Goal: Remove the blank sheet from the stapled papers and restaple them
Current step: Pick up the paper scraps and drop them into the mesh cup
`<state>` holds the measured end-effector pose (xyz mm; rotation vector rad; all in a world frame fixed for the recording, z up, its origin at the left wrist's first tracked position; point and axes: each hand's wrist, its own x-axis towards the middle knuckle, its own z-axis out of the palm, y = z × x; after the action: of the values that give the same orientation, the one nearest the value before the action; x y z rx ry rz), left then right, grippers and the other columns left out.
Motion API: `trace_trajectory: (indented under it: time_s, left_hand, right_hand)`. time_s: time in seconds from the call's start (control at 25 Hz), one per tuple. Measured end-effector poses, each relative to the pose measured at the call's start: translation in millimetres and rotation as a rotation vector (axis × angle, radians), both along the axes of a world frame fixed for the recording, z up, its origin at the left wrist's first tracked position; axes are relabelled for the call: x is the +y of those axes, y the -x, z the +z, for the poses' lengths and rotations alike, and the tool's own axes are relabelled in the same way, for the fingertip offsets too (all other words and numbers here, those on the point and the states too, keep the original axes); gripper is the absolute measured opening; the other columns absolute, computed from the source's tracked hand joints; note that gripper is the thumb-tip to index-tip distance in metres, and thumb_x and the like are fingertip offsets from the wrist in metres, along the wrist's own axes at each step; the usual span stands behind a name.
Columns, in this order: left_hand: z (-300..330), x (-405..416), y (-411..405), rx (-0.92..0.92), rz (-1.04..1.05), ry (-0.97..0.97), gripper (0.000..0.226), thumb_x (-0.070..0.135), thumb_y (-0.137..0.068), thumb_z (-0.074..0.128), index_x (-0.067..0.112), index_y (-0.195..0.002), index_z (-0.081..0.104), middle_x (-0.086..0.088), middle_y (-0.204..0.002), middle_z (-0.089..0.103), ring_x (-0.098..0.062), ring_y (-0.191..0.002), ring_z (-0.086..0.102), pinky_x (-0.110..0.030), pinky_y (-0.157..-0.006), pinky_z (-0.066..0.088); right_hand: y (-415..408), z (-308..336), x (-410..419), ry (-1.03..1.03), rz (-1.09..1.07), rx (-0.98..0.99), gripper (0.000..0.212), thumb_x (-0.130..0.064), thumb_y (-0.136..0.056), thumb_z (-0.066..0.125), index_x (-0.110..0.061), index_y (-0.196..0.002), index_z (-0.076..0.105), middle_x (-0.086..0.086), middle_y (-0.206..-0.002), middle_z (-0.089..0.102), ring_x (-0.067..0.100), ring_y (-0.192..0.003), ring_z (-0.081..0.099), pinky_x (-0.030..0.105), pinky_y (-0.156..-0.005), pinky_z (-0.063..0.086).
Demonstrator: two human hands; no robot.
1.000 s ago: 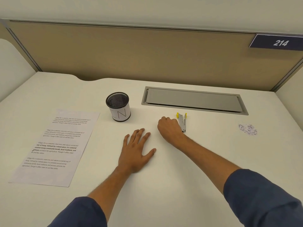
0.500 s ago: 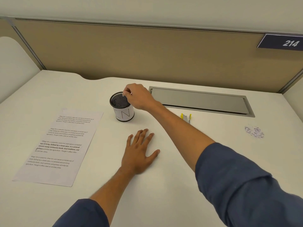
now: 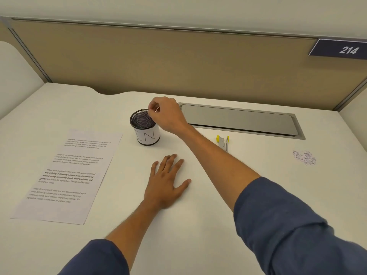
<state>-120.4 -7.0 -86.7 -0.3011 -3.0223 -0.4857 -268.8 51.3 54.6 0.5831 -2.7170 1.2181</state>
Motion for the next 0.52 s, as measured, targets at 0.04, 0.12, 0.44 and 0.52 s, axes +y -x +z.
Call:
trace_trajectory:
  time_s: [0.04, 0.12, 0.44, 0.52]
  left_hand:
    - [0.0, -0.3, -0.3, 0.003, -0.002, 0.001, 0.066, 0.067, -0.092, 0.029, 0.036, -0.150, 0.023, 0.010, -0.162, 0.013, -0.011, -0.149, 0.006, -0.042, -0.121, 0.000]
    - [-0.1, -0.9, -0.7, 0.005, -0.001, 0.013, 0.066, 0.068, -0.091, 0.027, 0.036, -0.150, 0.023, 0.010, -0.162, 0.013, -0.011, -0.149, 0.006, -0.042, -0.121, 0.001]
    - [-2.0, -1.7, -0.5, 0.034, -0.003, 0.025, 0.069, 0.069, -0.088, 0.026, 0.035, -0.148, 0.030, 0.008, -0.160, 0.021, -0.012, -0.148, 0.014, -0.039, -0.118, 0.003]
    - [-1.6, -1.1, -1.3, 0.037, -0.002, 0.029, 0.069, 0.069, -0.088, 0.026, 0.034, -0.148, 0.031, 0.008, -0.160, 0.022, -0.012, -0.148, 0.014, -0.039, -0.118, 0.004]
  right_hand:
    - [-5.9, -1.4, 11.7, 0.036, -0.013, 0.008, 0.011, -0.015, -0.080, 0.061, -0.015, -0.085, 0.071, -0.004, -0.079, 0.070, 0.014, -0.076, 0.062, 0.032, -0.074, 0.053]
    - [-20.0, -8.1, 45.2, 0.072, -0.046, 0.004, 0.009, -0.016, -0.081, 0.062, -0.015, -0.085, 0.071, -0.004, -0.079, 0.070, 0.012, -0.073, 0.062, 0.031, -0.074, 0.054]
    - [-75.3, -60.1, 248.7, -0.011, -0.388, -0.110, 0.008, -0.017, -0.084, 0.064, -0.017, -0.091, 0.069, -0.008, -0.088, 0.069, 0.008, -0.083, 0.064, 0.025, -0.077, 0.050]
    - [-88.7, -72.4, 295.8, -0.128, -0.462, -0.109, 0.015, -0.018, -0.087, 0.064, -0.014, -0.101, 0.067, -0.002, -0.101, 0.069, 0.016, -0.095, 0.064, 0.027, -0.084, 0.048]
